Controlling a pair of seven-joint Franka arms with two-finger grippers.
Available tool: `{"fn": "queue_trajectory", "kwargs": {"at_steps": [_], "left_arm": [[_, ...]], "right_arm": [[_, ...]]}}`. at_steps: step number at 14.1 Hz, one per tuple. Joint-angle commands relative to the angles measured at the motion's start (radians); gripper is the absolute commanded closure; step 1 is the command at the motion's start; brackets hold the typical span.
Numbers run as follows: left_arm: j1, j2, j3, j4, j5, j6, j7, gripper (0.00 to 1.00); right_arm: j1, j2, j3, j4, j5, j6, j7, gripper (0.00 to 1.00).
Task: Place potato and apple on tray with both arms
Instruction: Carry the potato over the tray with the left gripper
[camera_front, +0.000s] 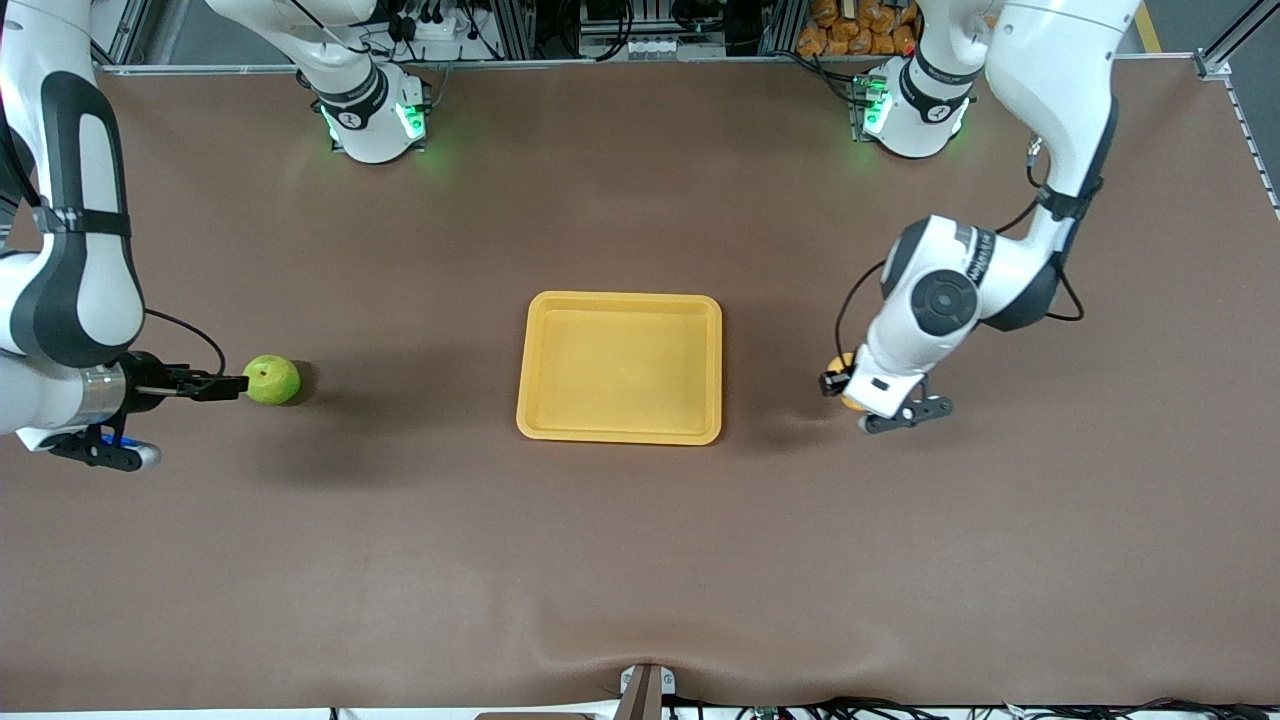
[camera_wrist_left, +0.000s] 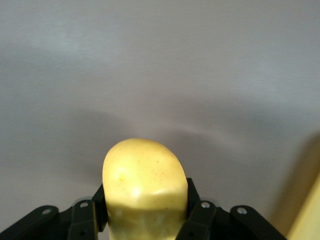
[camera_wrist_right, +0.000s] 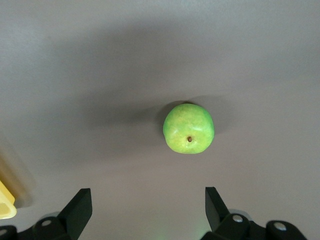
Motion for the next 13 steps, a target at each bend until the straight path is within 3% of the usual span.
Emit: {"fn": "queue_trajectory", "kwargs": {"at_steps": [1, 3, 7, 10, 13], "left_arm": [[-0.064, 0.019, -0.001, 0.107, 0.02, -0.025, -0.054, 0.49], [-0.136, 0.074, -0.001, 0.226, 0.015, -0.025, -0.064, 0.41], [-0.263, 0.224, 0.0, 0.47, 0.006, -0.095, -0.078, 0.38], [-0.322, 0.321, 0.01, 0.562, 0.008, -0.108, -0.095, 0.37], [-0.368, 0.356, 0.02, 0.57, 0.015, -0.108, -0.13, 0.37]], "right_arm": [[-0.01, 0.019, 0.01, -0.014, 0.008, 0.046, 0.009, 0.0], [-0.004, 0.019, 0.008, -0.045, 0.002, 0.087, 0.008, 0.0], [-0.007, 0.019, 0.008, -0.117, -0.061, 0.187, 0.001, 0.0], [-0.009, 0.019, 0.008, -0.167, -0.082, 0.239, -0.008, 0.0], [-0.03, 0.019, 0.008, -0.213, -0.102, 0.308, -0.032, 0.0]]}}
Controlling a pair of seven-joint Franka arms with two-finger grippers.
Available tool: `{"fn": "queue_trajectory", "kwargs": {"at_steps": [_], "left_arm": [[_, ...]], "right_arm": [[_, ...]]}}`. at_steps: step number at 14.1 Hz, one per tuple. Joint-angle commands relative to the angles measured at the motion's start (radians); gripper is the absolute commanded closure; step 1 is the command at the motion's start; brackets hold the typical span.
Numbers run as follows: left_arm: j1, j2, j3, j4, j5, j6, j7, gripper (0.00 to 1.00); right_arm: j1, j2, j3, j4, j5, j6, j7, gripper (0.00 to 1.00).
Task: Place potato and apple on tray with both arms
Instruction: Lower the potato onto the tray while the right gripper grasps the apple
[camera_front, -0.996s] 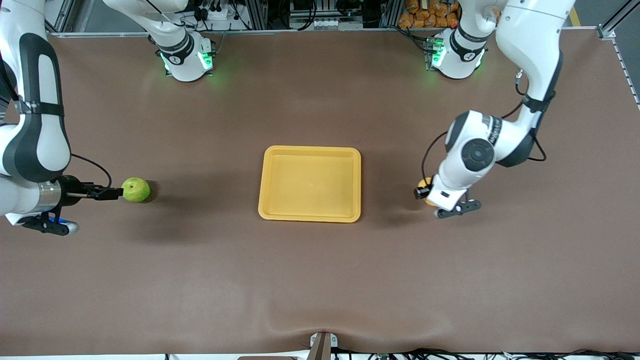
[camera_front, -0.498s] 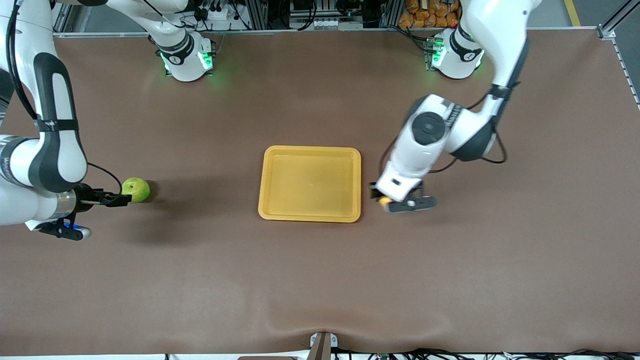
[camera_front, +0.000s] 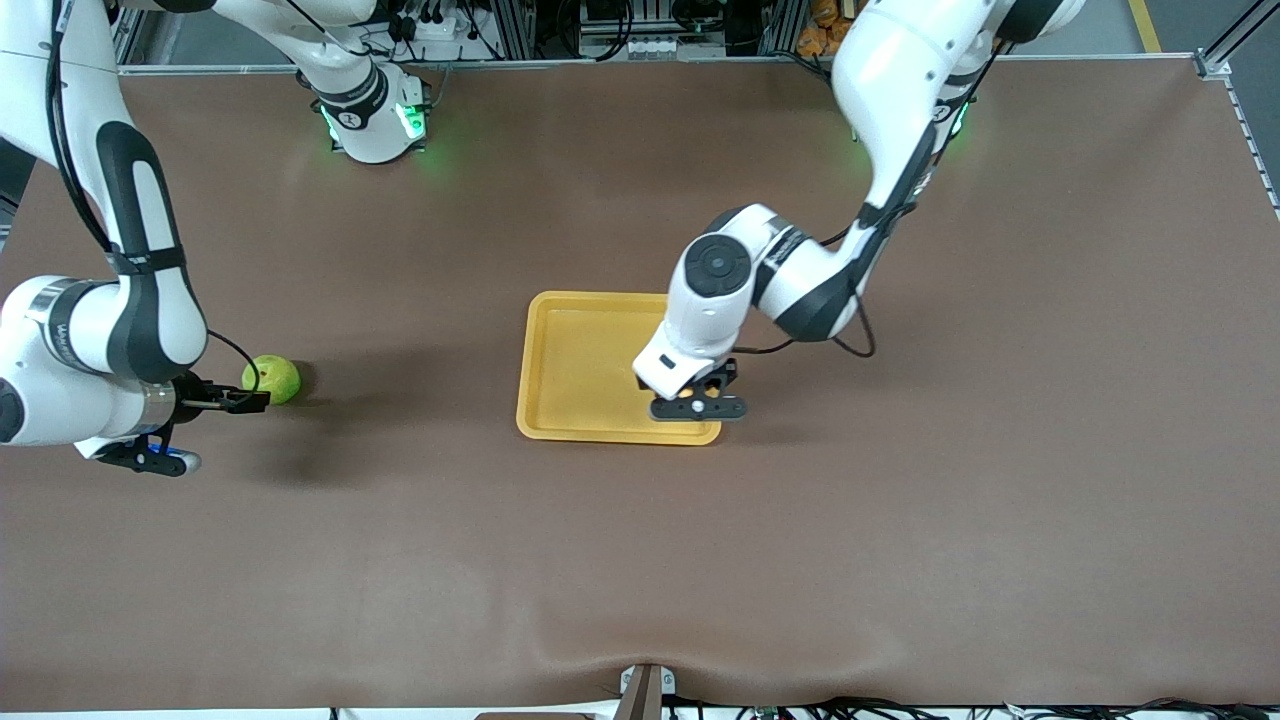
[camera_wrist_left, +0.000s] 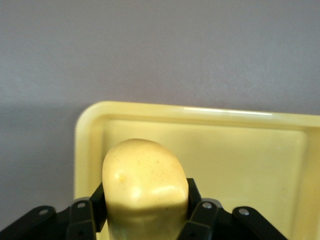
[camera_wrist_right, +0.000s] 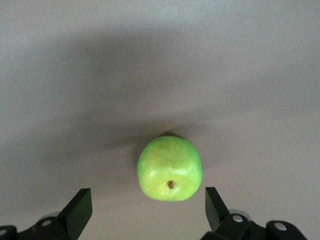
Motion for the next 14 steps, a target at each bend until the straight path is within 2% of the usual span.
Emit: {"fn": "queue_trajectory", "kwargs": {"at_steps": [1, 4, 5, 6, 11, 12, 14], "left_arm": [[-0.034, 0.055, 0.023, 0.058, 0.015, -0.031, -0.026, 0.37], [-0.043, 0.077, 0.023, 0.059, 0.049, -0.036, -0.02, 0.36], [-0.043, 0.078, 0.022, 0.058, 0.079, -0.042, -0.014, 0.29], [-0.044, 0.089, 0.022, 0.058, 0.113, -0.063, -0.004, 0.26], [-0.058, 0.105, 0.022, 0.058, 0.144, -0.099, -0.004, 0.25], [-0.058, 0.103, 0.02, 0.058, 0.144, -0.099, -0.004, 0.22], [-0.058, 0.1, 0.022, 0.058, 0.147, -0.099, -0.004, 0.0]], "right_arm": [[-0.032, -0.013, 0.01, -0.059, -0.023, 0.063, -0.039, 0.0], [-0.042, -0.013, 0.011, -0.134, -0.022, 0.15, -0.05, 0.0], [-0.042, -0.013, 0.011, -0.154, -0.022, 0.175, -0.05, 0.0], [-0.042, -0.013, 0.011, -0.165, -0.022, 0.18, -0.049, 0.0], [-0.04, -0.01, 0.011, -0.182, -0.019, 0.195, -0.049, 0.0], [-0.038, -0.01, 0.011, -0.194, -0.019, 0.21, -0.049, 0.0], [-0.037, -0.01, 0.013, -0.214, -0.019, 0.232, -0.049, 0.0]]}}
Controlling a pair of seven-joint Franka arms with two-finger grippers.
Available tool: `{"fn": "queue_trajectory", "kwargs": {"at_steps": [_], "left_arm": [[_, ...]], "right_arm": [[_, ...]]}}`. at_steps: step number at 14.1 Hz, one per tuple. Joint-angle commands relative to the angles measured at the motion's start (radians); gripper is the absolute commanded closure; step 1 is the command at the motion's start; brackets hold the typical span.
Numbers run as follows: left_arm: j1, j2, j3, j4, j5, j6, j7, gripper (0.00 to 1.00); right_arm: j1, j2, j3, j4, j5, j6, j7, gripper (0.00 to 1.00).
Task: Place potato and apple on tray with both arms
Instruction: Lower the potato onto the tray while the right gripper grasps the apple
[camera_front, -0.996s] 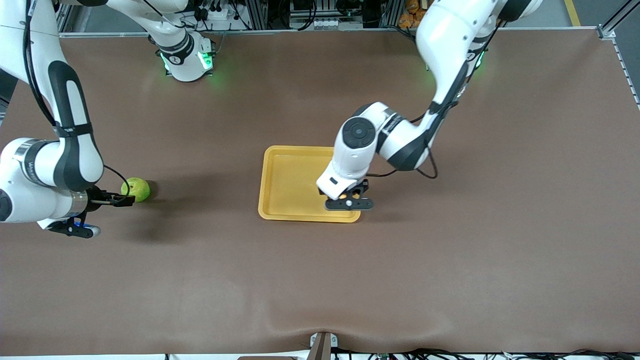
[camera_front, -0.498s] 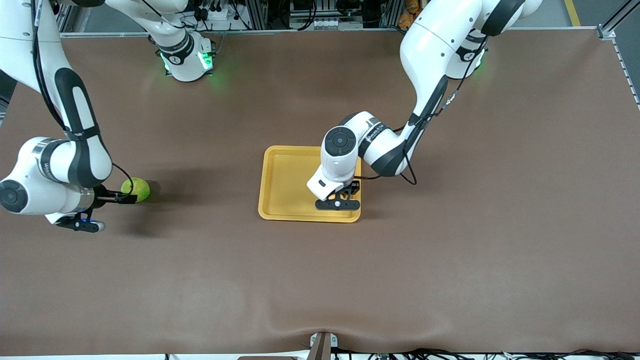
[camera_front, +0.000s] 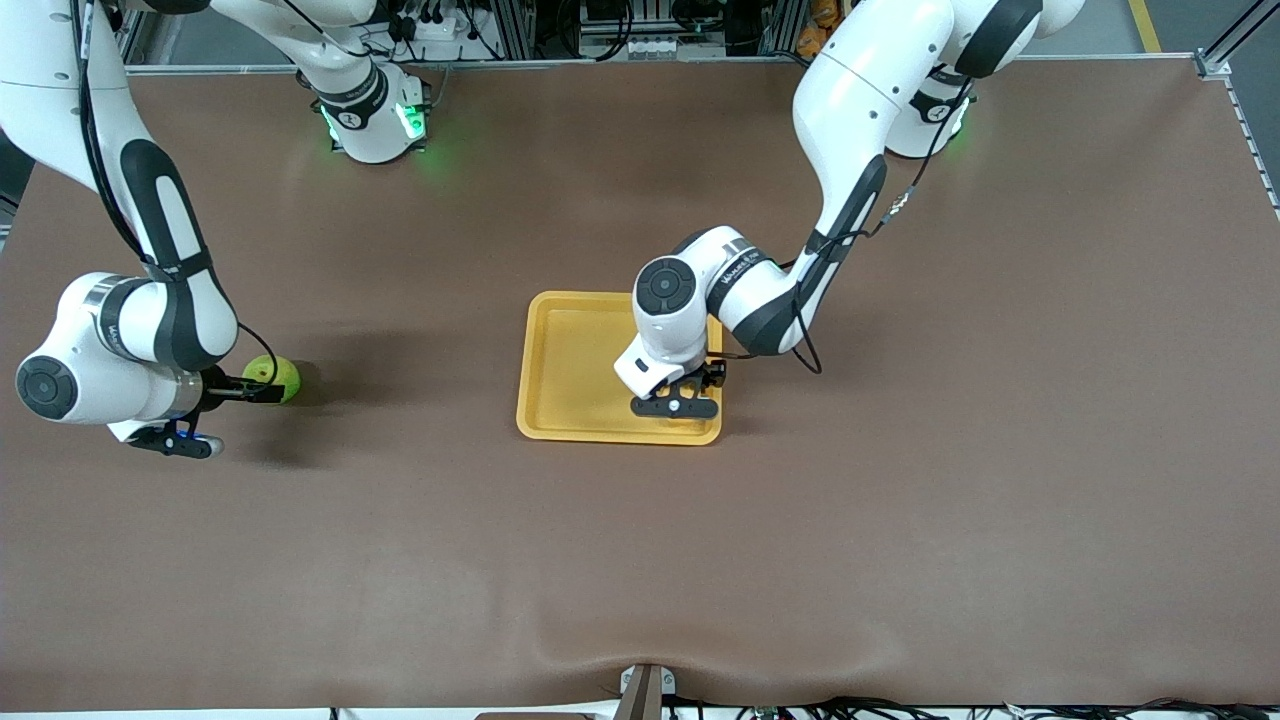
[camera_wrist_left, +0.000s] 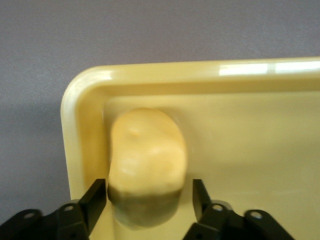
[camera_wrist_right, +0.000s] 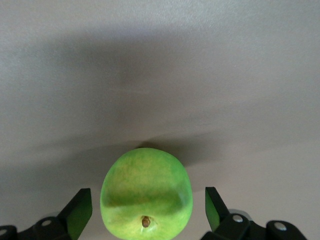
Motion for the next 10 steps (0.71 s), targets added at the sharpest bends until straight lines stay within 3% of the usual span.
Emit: {"fn": "queue_trajectory", "kwargs": {"at_steps": [1, 3, 5, 6, 7, 10], "left_arm": [[-0.014, 0.003, 0.012, 0.033, 0.024, -0.027, -0.005, 0.0], [-0.012, -0.003, 0.013, 0.034, 0.022, -0.027, -0.01, 0.0], [-0.002, -0.031, 0.013, 0.034, 0.021, -0.027, -0.013, 0.0], [0.004, -0.045, 0.013, 0.034, 0.021, -0.033, -0.013, 0.0], [0.015, -0.068, 0.023, 0.034, 0.021, -0.055, -0.013, 0.0], [0.144, -0.149, 0.033, 0.025, 0.021, -0.084, 0.009, 0.0]], "right_arm": [[-0.011, -0.012, 0.014, -0.042, -0.014, 0.039, -0.008, 0.0], [-0.01, -0.012, 0.014, -0.053, -0.014, 0.037, -0.009, 0.0], [-0.008, -0.012, 0.014, -0.053, -0.014, 0.037, -0.037, 0.32], [-0.013, -0.012, 0.014, -0.05, -0.014, 0.037, -0.073, 0.56], [-0.016, -0.012, 0.014, -0.046, -0.014, 0.036, -0.11, 0.73], [-0.013, -0.016, 0.014, -0.026, -0.014, 0.025, -0.117, 0.94]]}}
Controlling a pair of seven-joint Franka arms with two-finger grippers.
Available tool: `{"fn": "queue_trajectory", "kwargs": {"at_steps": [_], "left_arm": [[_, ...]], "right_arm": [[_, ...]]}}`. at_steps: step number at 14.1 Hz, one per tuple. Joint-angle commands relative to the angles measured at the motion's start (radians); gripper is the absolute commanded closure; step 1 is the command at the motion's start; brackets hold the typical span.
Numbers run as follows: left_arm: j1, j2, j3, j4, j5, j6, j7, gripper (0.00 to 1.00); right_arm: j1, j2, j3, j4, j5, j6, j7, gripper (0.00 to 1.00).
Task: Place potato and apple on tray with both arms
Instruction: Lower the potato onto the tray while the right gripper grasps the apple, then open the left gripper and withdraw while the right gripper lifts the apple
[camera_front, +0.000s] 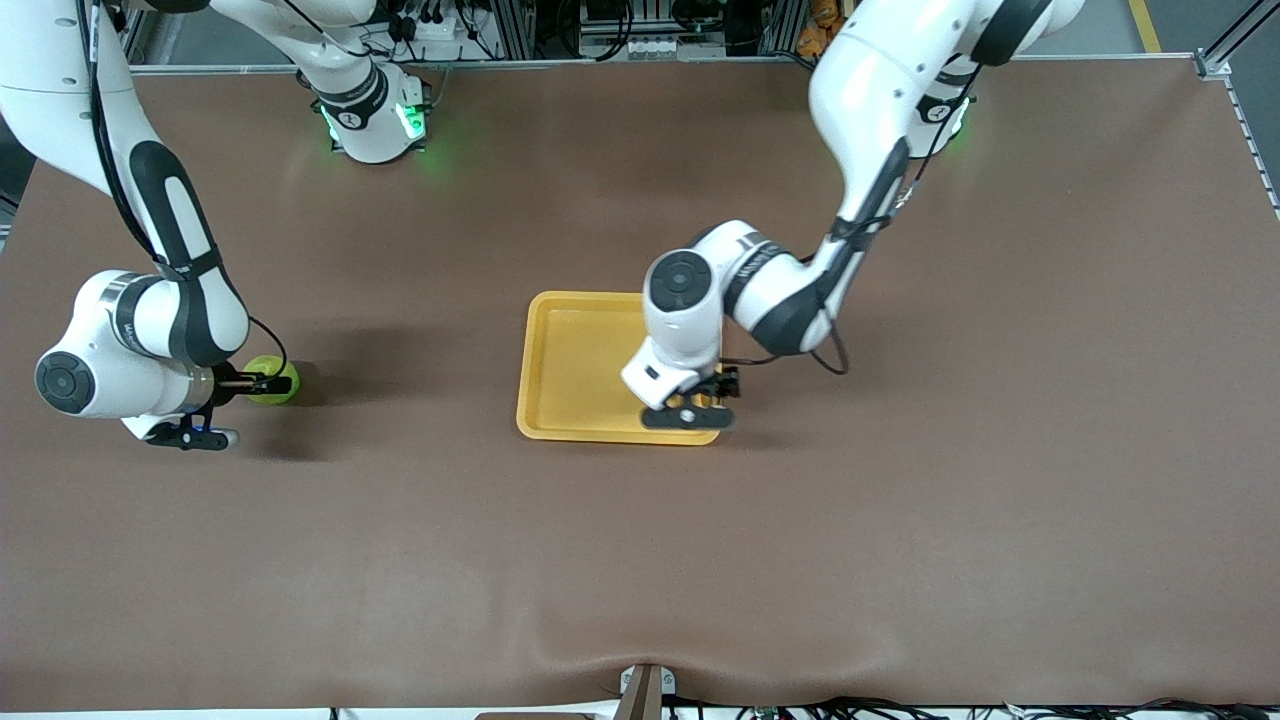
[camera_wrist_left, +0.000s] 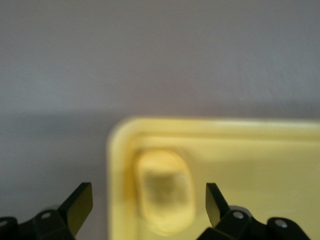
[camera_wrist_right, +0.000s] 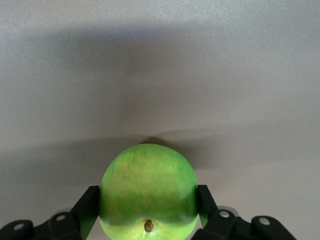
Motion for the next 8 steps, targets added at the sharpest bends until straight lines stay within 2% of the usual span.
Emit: {"fn": "queue_trajectory", "kwargs": {"at_steps": [1, 6, 8], "left_arm": [[0.131, -0.091, -0.011, -0.024, 0.014, -0.034, 0.039, 0.0], [0.265, -0.17, -0.012, -0.023, 0.009, -0.126, 0.194, 0.0], [0.301, -0.193, -0.014, -0.023, 0.008, -0.169, 0.233, 0.0]], "right_arm": [[-0.008, -0.017, 0.011, 0.021, -0.014, -0.007, -0.01, 0.95], [0.003, -0.021, 0.015, 0.093, 0.0, -0.111, 0.032, 0.95], [0.038, -0.033, 0.017, 0.116, 0.001, -0.175, 0.094, 0.96]]}}
